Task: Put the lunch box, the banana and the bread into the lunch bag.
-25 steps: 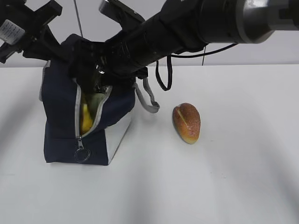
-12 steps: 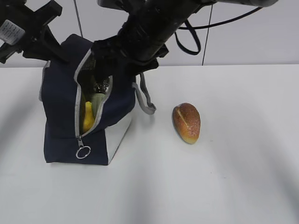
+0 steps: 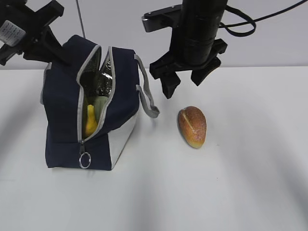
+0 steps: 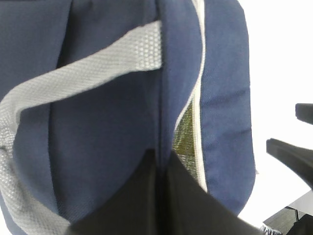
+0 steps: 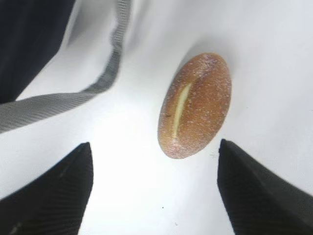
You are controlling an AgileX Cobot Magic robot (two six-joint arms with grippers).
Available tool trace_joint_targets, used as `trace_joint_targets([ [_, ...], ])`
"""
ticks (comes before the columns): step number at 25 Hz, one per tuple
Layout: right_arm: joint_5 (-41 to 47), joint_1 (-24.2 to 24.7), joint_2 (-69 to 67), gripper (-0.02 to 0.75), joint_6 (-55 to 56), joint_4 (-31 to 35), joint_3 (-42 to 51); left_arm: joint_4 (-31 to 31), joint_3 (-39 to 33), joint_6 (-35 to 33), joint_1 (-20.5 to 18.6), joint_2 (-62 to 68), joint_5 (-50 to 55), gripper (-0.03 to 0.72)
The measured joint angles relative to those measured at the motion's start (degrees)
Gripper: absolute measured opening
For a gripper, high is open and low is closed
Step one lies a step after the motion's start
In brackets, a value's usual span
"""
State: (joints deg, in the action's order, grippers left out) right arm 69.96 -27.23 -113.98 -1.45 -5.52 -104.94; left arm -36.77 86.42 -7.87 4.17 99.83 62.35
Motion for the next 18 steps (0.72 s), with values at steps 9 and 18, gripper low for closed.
trace_joint_targets([
  [9, 0.0, 6.2, 0.0, 0.559, 0.8, 2.6, 0.3, 0.0, 0.0, 0.0, 0.0, 0.0, 0.1, -0.003],
  [18, -6.4, 10.3, 0.0, 0.556, 0.7, 9.7, 8.3, 0.1, 0.0, 0.0, 0.0, 0.0, 0.2, -0.003],
])
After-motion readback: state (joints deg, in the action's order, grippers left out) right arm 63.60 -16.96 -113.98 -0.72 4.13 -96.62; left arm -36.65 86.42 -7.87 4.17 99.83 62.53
